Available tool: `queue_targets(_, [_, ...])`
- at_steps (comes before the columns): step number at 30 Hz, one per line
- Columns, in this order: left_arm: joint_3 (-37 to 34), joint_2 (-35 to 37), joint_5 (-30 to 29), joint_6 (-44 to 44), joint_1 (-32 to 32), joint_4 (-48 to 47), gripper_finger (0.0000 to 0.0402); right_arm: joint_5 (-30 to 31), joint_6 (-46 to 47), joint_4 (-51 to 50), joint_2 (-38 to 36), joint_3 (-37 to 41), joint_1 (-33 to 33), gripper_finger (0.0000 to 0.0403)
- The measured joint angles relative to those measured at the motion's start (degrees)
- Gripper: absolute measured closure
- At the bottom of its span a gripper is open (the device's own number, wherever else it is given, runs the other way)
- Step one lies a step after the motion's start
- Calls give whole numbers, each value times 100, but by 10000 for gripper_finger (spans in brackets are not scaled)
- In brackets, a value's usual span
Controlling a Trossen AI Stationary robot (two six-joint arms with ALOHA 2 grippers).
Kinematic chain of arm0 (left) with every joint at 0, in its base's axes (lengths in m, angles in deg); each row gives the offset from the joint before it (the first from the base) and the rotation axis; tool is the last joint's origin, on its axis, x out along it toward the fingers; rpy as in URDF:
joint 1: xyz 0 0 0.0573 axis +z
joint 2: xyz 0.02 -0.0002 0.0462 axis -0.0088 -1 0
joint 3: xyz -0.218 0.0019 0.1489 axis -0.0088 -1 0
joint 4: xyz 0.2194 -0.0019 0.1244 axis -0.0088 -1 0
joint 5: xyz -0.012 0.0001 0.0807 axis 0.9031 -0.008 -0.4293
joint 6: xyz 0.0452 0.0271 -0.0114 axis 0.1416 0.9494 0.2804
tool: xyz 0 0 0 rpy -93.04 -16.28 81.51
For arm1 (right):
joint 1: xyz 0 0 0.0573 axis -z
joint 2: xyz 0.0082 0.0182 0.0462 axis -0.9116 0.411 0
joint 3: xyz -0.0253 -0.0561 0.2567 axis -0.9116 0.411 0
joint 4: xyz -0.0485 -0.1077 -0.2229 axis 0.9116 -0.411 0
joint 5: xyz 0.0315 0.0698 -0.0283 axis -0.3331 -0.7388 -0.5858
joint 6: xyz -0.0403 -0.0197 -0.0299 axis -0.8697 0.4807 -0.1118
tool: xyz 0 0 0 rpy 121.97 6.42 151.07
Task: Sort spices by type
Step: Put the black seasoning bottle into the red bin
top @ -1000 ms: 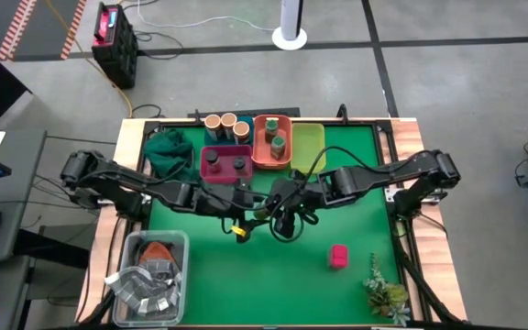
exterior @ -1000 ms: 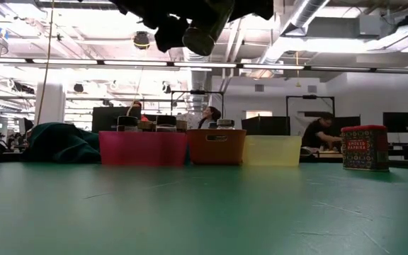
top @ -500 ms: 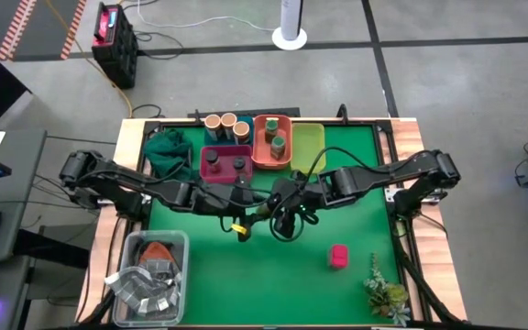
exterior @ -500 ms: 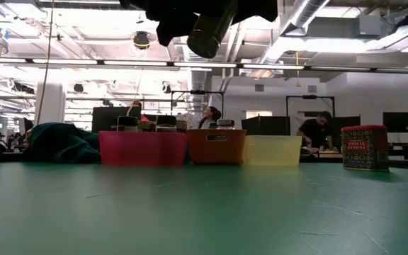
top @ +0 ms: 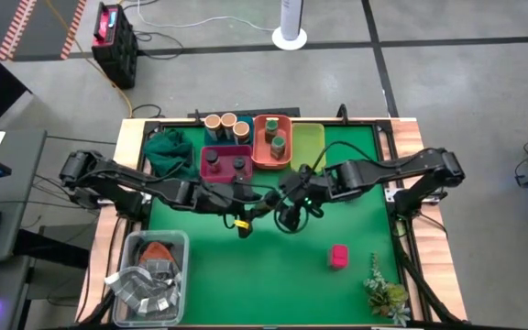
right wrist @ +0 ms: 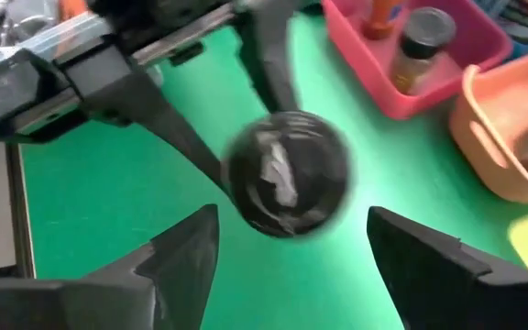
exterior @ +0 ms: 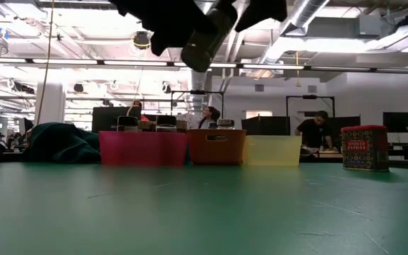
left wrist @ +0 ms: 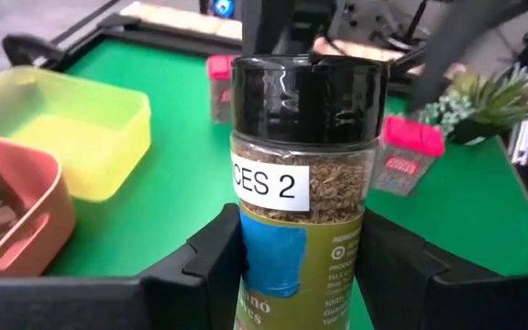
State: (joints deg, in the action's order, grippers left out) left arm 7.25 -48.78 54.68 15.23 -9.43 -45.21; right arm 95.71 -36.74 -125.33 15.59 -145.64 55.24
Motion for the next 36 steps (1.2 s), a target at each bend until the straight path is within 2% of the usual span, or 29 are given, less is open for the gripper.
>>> queue_targets(6, [-154, 4, 48, -15, -8, -300, 232, 179, 328, -656, -263, -3, -5, 98])
queue_targets(12, [-826, 2, 231, -503, -12, -6, 232, 222, 680, -1419, -50, -3, -201, 101])
queue_targets(15, [-1289, -2, 300, -819, -74, 699, 232, 226, 677, -1051, 180, -2, -320, 101])
queue_targets(19, [-1889, 0, 238, -1202, -143, 2109, 232, 228, 586, -296, 571, -2, -415, 101])
queue_targets(22, [-2171, 0, 75, -1309, -216, 2672, 232, 226, 578, -144, 858, 0, -432, 101])
queue_targets(28, [-2262, 0, 100, -1233, -450, 2940, 232, 509, 828, -181, 1223, 0, -427, 101])
queue_targets(33, [-2162, 0, 173, -1037, -623, 2985, 232, 1053, 1037, -105, 1206, 0, -402, 101])
queue_targets(36, [-2140, 0, 173, -1032, -645, 2993, 231, 1181, 993, 87, 1157, 0, -388, 101])
